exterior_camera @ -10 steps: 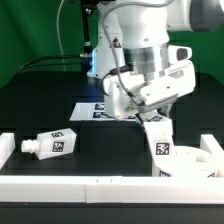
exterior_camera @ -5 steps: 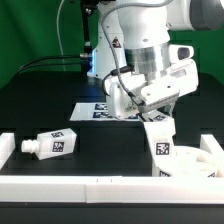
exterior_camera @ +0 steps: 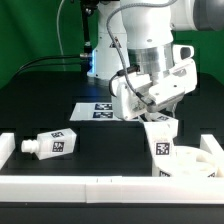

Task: Assemble stool

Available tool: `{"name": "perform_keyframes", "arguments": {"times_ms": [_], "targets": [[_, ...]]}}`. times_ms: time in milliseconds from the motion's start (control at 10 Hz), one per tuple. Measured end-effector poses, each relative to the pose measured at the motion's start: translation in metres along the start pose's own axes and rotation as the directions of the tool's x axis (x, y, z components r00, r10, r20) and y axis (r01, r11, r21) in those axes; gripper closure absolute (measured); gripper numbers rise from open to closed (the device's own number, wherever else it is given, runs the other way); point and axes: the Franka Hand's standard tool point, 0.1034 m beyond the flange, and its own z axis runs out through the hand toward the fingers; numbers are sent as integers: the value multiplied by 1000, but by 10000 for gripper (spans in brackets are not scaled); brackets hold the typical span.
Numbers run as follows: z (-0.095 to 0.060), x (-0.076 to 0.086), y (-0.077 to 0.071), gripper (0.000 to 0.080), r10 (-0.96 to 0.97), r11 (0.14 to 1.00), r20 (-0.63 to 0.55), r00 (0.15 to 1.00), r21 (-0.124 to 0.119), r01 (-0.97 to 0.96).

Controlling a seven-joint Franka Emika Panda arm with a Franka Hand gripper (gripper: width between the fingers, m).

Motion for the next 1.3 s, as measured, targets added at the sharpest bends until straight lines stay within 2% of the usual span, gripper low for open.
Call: {"name": "perform_keyframes", "arguments": {"times_ms": [100,200,300,400,500,600,700,800,900,1000,1100,1200,1300], "targets": [[-6,-4,0,243,-60,998,14,998,-4,60],[-20,-9,-1,169,-151,989,42,988,3,151],[-32,-13,0,155,-321,947,70,944,9,322],[-38,-18,4,155,-496,867,74,865,-10,498],[-39,-21,6,150,-630,774,62,774,-30,632],[-38,-19,3,150,-639,768,55,768,-18,640],[-38,-19,3,150,-707,706,56,705,-13,708],[-38,-21,6,150,-769,636,53,637,-37,770],[-43,-28,8,150,-876,477,50,480,-66,877],[-44,-30,7,150,-949,306,63,309,-54,951],[-47,-33,9,150,-983,148,97,153,-59,987],[-49,-39,11,150,-992,87,90,92,-57,995],[-47,-37,11,150,-996,66,63,68,-45,997]]}}
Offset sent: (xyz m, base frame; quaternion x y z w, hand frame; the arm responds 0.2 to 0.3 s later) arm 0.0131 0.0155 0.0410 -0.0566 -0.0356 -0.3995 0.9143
